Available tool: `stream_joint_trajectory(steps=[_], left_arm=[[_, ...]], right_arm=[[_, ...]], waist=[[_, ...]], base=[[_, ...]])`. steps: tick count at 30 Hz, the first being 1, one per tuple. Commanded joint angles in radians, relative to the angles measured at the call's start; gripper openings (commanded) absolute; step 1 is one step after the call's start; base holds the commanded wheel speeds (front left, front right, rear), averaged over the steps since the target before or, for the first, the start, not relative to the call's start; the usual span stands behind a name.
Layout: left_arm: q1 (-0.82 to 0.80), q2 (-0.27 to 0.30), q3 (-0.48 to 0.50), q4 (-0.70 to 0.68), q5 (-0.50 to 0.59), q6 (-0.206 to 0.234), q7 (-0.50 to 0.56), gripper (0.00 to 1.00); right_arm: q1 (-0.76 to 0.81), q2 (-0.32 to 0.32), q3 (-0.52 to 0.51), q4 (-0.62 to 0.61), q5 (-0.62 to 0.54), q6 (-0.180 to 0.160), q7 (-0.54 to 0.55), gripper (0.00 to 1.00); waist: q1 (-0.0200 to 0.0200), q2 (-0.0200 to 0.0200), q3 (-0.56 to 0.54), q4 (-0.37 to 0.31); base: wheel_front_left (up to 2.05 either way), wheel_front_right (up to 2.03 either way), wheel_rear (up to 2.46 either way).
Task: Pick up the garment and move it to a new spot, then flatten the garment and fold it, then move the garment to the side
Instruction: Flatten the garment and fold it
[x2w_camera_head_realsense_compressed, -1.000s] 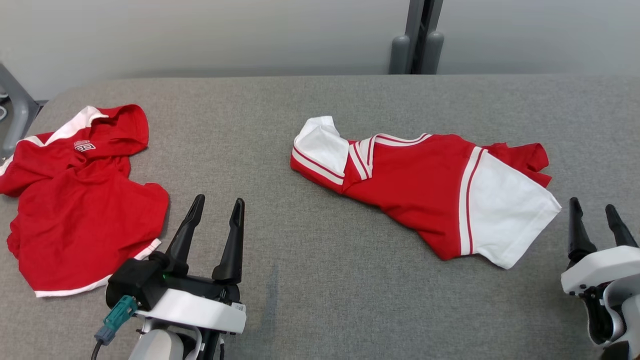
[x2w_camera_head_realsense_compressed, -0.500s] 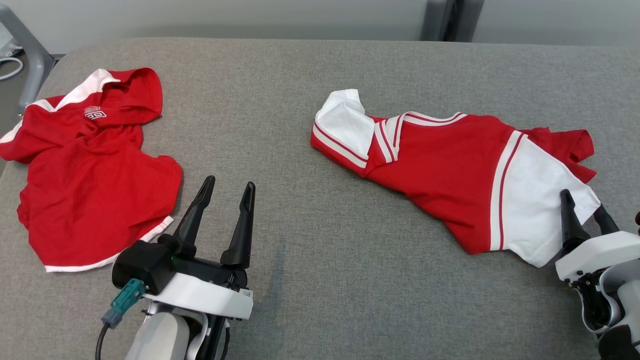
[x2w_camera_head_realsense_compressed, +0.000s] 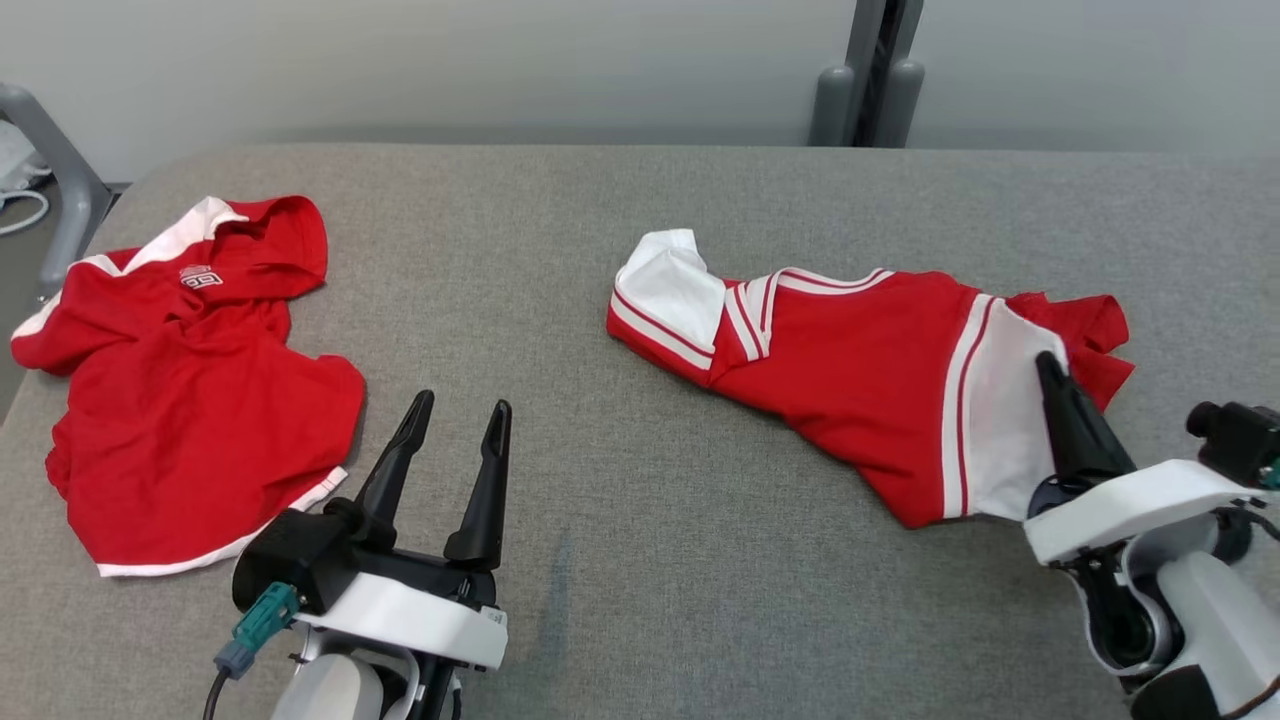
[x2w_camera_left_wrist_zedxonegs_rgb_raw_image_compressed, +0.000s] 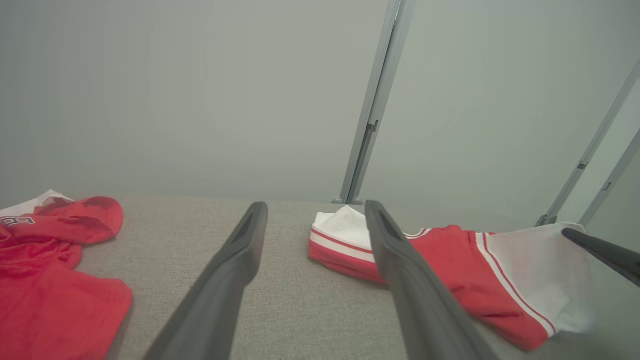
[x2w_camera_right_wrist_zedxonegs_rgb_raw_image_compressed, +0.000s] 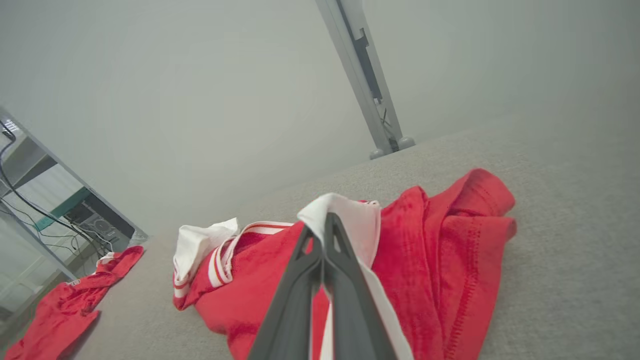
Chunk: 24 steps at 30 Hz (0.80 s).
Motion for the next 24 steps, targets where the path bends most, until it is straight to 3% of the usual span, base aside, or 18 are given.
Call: stream_joint_trajectory(steps=[1,7,12,18,24], left_arm=[[0.01,0.004,0.003,-0.001,-0.006,0.003,-0.003,1.0],[0.037,0.005,0.028,-0.012,-0.034,0.019,-0.003,1.0],[0.053,0.005,0.066,-0.019,-0.05,0.029,-0.003,1.0],[0.07,0.004,0.099,-0.018,-0.053,0.028,-0.003,1.0],[0.084,0.004,0.11,-0.014,-0.057,0.023,-0.003,1.0]], right_arm=[[0.011,0.002,0.028,-0.046,0.015,0.0,-0.002,0.0],[-0.032,0.023,0.175,-0.207,0.035,0.0,0.047,0.0],[-0.088,0.085,0.31,-0.268,0.029,0.0,0.101,0.0],[-0.126,0.158,0.488,-0.242,0.045,0.0,0.144,0.0],[-0.123,0.192,0.643,-0.132,0.059,0.0,0.166,0.0]], waist=[[0.0,0.0,-0.036,-0.012],[0.0,0.0,-0.099,-0.003],[0.0,0.0,-0.131,0.04],[0.0,0.0,-0.153,0.113],[0.0,0.0,-0.158,0.171]], base=[[0.0,0.0,0.0],[0.0,0.0,0.0],[0.0,0.0,0.0],[0.0,0.0,0.0],[0.0,0.0,0.0]])
